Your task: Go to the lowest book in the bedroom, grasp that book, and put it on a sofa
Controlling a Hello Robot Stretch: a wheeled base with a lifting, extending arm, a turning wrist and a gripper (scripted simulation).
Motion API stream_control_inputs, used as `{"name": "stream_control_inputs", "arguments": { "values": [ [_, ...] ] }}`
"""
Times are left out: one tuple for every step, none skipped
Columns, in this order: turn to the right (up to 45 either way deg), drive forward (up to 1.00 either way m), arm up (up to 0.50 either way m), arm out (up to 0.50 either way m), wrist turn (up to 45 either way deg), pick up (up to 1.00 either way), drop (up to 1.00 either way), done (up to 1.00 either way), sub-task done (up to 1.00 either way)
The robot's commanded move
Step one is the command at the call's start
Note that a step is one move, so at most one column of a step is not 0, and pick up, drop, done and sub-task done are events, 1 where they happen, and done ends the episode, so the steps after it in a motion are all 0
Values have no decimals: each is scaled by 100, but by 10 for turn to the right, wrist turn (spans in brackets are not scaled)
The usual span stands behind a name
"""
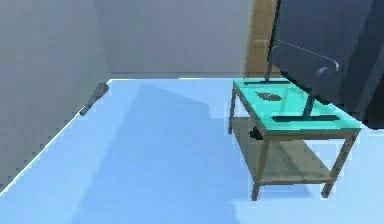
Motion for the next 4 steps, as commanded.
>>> {"name": "stream_control_inputs", "arguments": {
  "values": [
    [450, 0, 0, 0, 0, 0, 0, 0, 0],
    [210, 0, 0, 0, 0, 0, 0, 0, 0],
    [0, 100, 0, 0, 0, 0, 0, 0, 0],
    [0, 80, 0, 0, 0, 0, 0, 0, 0]
  ]
}}
